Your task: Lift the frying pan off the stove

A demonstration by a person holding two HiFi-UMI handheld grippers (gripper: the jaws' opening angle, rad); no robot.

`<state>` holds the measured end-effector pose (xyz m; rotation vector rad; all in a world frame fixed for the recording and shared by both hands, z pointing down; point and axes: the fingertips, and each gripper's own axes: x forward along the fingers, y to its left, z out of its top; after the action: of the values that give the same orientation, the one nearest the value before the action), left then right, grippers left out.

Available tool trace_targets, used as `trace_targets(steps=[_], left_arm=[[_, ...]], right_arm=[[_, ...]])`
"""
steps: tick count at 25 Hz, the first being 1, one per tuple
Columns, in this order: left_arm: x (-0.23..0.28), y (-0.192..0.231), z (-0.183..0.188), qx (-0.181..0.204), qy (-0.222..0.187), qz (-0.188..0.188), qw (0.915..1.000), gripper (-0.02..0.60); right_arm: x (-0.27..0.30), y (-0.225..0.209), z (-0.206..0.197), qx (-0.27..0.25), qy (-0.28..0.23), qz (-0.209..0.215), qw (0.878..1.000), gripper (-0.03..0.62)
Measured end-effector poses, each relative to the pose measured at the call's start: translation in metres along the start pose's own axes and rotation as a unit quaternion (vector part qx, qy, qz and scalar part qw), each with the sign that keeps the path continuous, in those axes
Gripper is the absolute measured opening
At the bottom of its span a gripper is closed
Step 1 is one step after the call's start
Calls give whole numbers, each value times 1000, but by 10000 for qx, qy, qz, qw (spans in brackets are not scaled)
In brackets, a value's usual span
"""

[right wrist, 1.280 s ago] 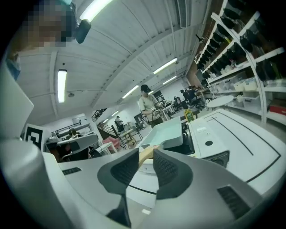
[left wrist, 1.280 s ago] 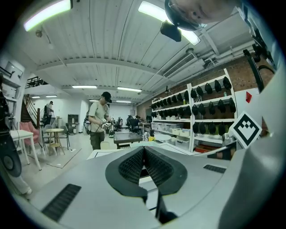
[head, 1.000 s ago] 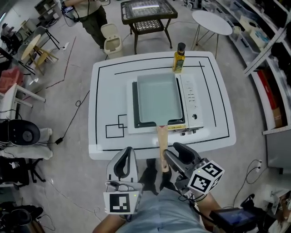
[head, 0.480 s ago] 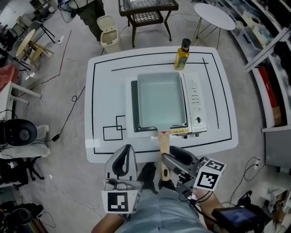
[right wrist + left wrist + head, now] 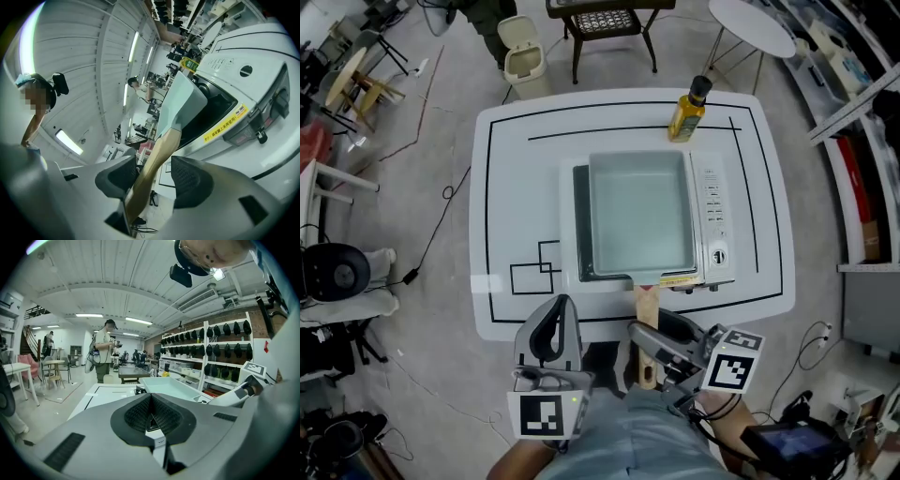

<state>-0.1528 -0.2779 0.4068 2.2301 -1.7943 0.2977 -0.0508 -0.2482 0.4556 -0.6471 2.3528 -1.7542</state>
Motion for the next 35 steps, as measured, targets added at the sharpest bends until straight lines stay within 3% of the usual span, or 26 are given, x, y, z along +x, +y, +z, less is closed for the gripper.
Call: trace_targets(steps=[17,35], left_arm=[[25,17,-7,-133,141,21,9998,17],[28,22,-3,-153,116,41,9998,17]], right_arm=[[20,-9,2,341,345,-91,9988,213],[17,-15,4,1217,331,-289,9916,131]])
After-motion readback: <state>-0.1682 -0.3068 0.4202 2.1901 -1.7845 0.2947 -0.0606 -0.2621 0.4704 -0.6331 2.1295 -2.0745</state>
